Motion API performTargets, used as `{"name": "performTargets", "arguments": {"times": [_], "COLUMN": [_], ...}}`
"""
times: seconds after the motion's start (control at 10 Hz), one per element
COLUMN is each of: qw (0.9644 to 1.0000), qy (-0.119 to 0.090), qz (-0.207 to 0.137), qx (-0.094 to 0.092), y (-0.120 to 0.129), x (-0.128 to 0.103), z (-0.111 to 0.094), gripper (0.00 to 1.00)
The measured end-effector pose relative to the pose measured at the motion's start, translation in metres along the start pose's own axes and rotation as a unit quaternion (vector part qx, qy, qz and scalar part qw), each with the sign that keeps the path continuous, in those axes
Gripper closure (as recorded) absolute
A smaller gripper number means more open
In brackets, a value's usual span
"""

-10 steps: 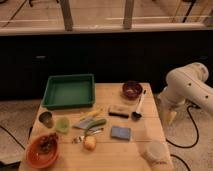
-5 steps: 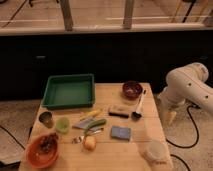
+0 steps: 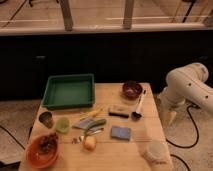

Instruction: Wipe tray with sponge

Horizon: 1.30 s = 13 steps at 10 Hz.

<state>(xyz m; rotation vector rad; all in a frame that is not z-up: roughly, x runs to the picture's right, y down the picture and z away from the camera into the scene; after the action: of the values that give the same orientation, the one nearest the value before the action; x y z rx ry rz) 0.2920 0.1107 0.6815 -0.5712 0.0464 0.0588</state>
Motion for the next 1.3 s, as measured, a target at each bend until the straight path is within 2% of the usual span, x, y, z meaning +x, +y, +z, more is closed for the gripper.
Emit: {"name": "performTargets", "arguments": {"times": [0.2,0.5,0.8,1.2,1.3], "qw": [1.0,0.9994,0.9985,0.9957,0.9948], "qy": [0.002,0.006,0.008,0.005,0.004], "qz": [-0.004,-0.033,-0.055,-0.092,-0.102], "qx": [-0.001,-0.002,-0.004,-0.008,-0.009], "y": [0.003,0.016,0.023,0.034,0.037], "x": [-0.001,-0.032,-0.043,-0.082,-0.086], "z": [0.001,0.006,0.011,0.022,0.025], "gripper": [0.2,0.2,0.2,0.2,0.2]}}
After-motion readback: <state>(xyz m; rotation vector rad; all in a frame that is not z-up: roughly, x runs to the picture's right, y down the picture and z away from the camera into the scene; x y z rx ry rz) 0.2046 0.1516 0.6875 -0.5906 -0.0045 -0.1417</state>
